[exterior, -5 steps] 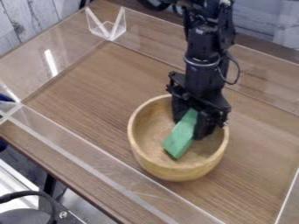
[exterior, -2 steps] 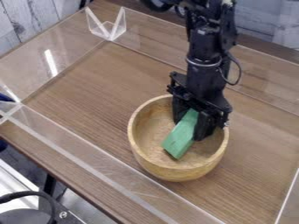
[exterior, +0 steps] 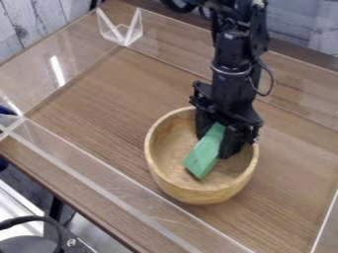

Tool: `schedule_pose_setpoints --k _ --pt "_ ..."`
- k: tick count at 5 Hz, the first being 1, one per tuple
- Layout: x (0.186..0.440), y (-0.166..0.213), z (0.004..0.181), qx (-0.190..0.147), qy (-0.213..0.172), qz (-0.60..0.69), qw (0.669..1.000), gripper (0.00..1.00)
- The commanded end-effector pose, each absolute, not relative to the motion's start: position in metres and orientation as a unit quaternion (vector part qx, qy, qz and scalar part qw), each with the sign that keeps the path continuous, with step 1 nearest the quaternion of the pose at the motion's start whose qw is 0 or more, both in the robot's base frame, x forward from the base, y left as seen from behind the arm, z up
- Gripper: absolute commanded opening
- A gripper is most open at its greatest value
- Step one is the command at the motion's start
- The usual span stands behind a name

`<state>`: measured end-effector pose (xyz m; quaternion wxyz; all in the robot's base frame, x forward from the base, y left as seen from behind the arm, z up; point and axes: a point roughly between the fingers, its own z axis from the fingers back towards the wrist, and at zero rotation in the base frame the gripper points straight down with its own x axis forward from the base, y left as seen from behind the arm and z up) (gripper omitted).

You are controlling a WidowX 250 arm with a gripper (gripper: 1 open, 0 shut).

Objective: Remove the green block from inside the brown bowl and put it on the table

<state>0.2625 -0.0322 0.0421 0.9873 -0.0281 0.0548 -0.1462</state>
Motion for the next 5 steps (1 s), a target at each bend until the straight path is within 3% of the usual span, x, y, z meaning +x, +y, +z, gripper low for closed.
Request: schedule_pose_setpoints --k 1,5 --pt "0.272 -0.027 0.045 -0.025 0.036 -0.142 0.989 0.0" --pt "0.278 -0.03 0.072 -0.022 0.009 -0.129 0.991 0.0"
